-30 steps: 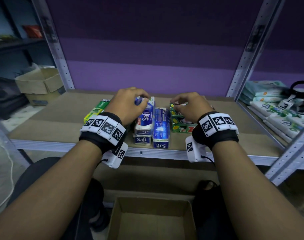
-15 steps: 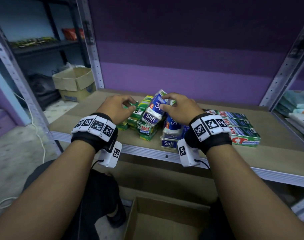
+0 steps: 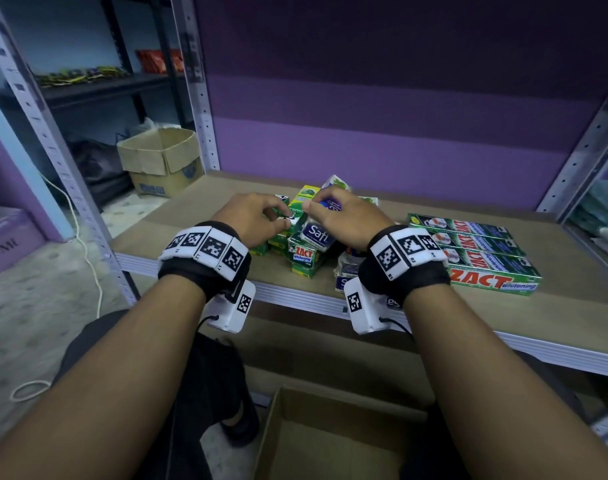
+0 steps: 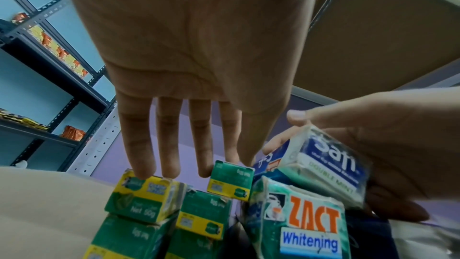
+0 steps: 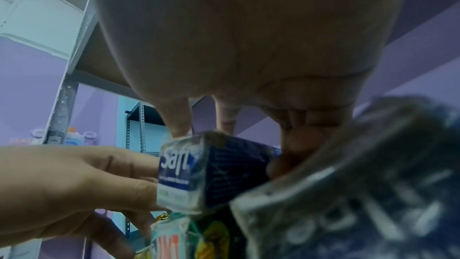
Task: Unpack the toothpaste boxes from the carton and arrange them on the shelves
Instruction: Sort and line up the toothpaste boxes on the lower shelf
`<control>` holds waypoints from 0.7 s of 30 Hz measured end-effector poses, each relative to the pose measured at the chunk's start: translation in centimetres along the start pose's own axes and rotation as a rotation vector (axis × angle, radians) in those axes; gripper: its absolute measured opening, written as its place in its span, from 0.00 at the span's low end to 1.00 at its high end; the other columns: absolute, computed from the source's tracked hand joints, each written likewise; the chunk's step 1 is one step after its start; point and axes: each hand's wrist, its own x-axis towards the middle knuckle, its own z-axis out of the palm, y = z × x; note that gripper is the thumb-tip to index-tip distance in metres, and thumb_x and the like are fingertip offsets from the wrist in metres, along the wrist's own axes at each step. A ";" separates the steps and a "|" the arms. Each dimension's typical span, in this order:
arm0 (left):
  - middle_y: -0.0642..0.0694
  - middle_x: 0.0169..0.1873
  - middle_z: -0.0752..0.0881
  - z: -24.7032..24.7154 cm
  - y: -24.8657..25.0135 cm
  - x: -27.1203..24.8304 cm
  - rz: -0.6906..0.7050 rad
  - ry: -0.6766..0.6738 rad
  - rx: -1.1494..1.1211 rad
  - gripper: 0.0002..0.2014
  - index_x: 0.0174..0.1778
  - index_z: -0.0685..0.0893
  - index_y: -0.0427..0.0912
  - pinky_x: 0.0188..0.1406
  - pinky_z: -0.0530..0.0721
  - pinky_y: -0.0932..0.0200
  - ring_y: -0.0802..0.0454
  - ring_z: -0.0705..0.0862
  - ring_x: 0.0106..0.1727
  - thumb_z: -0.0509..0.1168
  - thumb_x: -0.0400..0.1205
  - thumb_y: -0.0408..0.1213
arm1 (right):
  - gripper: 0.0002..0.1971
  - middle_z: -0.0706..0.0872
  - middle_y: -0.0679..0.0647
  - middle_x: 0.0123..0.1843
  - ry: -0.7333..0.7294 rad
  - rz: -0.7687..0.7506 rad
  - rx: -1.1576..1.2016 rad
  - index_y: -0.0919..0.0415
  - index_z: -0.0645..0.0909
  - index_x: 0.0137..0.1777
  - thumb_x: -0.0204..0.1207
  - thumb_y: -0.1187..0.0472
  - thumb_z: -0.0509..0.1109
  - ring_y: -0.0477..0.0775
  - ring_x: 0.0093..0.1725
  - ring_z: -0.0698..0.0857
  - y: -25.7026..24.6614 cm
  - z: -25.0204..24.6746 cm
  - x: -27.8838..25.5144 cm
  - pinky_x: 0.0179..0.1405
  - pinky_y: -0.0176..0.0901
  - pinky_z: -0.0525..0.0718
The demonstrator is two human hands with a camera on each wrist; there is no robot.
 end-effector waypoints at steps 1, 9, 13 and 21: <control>0.49 0.51 0.89 0.0 0.0 0.0 0.000 0.002 0.010 0.13 0.60 0.88 0.54 0.57 0.84 0.55 0.52 0.84 0.43 0.71 0.81 0.48 | 0.16 0.84 0.45 0.57 0.025 0.019 0.050 0.38 0.79 0.57 0.74 0.33 0.65 0.48 0.49 0.83 0.0 0.0 -0.1 0.35 0.39 0.74; 0.46 0.48 0.82 0.7 0.6 -0.2 0.026 0.078 0.067 0.11 0.55 0.88 0.53 0.54 0.80 0.55 0.50 0.82 0.48 0.73 0.78 0.49 | 0.10 0.88 0.52 0.50 0.027 0.146 0.563 0.46 0.83 0.53 0.72 0.54 0.73 0.52 0.33 0.89 0.8 -0.8 -0.9 0.28 0.51 0.90; 0.48 0.46 0.81 1.2 1.8 -0.4 0.067 0.070 0.079 0.11 0.53 0.88 0.54 0.52 0.80 0.55 0.51 0.81 0.48 0.72 0.78 0.51 | 0.09 0.88 0.55 0.50 0.038 0.144 0.626 0.48 0.83 0.54 0.74 0.56 0.72 0.52 0.31 0.89 1.4 -2.0 -1.8 0.27 0.47 0.87; 0.52 0.47 0.84 2.8 4.0 -0.8 0.105 -0.002 0.143 0.16 0.56 0.86 0.53 0.53 0.82 0.55 0.51 0.82 0.52 0.71 0.77 0.56 | 0.09 0.90 0.52 0.47 0.108 0.154 0.530 0.46 0.82 0.54 0.74 0.55 0.70 0.50 0.31 0.89 4.0 -5.5 -4.4 0.25 0.46 0.86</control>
